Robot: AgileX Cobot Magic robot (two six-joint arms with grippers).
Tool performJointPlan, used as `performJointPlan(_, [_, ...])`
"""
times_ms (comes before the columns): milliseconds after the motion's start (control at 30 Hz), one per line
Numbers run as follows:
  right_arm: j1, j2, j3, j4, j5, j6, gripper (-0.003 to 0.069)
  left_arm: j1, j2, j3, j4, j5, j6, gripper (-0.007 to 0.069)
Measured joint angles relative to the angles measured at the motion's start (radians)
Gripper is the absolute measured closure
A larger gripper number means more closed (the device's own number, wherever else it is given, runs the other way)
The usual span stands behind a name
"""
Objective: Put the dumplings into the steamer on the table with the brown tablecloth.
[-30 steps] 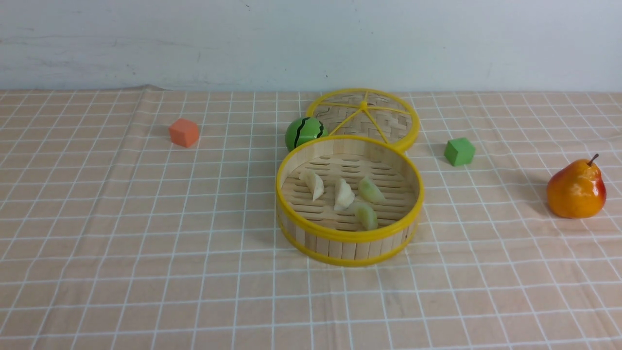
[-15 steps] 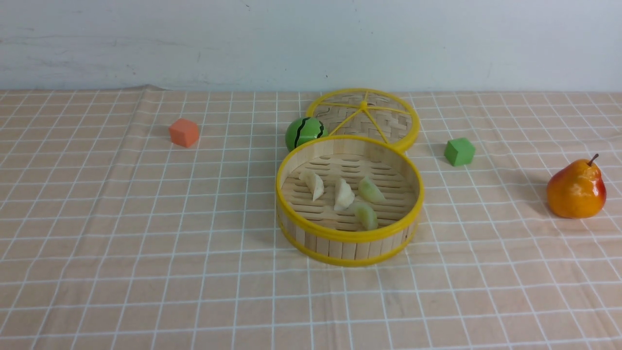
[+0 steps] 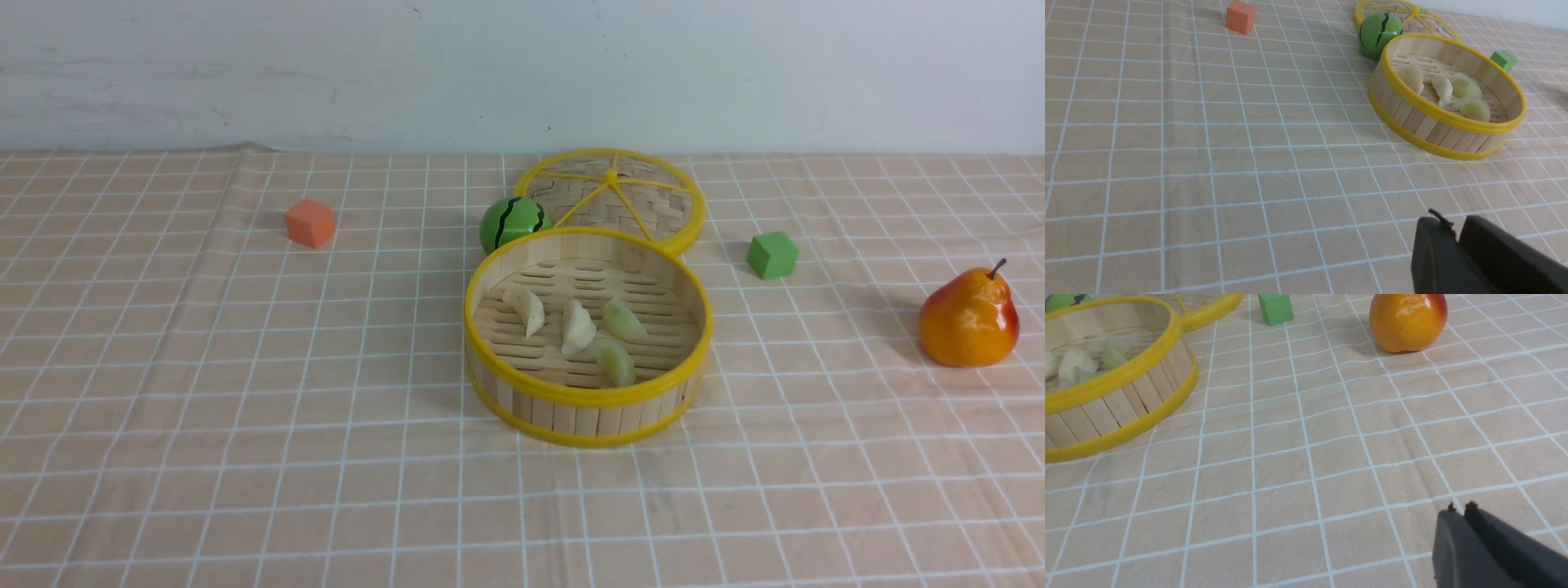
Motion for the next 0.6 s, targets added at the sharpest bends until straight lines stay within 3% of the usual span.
performJointPlan(100, [0.0,0.0,0.0,0.0,0.0,0.0,0.0627,0.021,0.0,0.081,-0.023,-0.134,0.004,0.057])
performJointPlan(233, [0.0,0.0,0.0,0.001,0.0,-0.003,0.0627,0.139,-0.002,0.189,-0.089,-0.327,0.074,0.0638])
performJointPlan(367, [0.0,0.0,0.0,0.002,0.0,-0.003,0.0622,0.349,-0.041,0.315,-0.228,-0.504,0.237,0.0638])
performJointPlan(533, [0.0,0.0,0.0,0.003,0.0,-0.004,0.0616,0.53,-0.107,0.402,-0.307,-0.569,0.36,0.0638])
performJointPlan(600, [0.0,0.0,0.0,0.003,0.0,-0.004,0.0615,0.552,-0.125,0.419,-0.311,-0.571,0.373,0.0638])
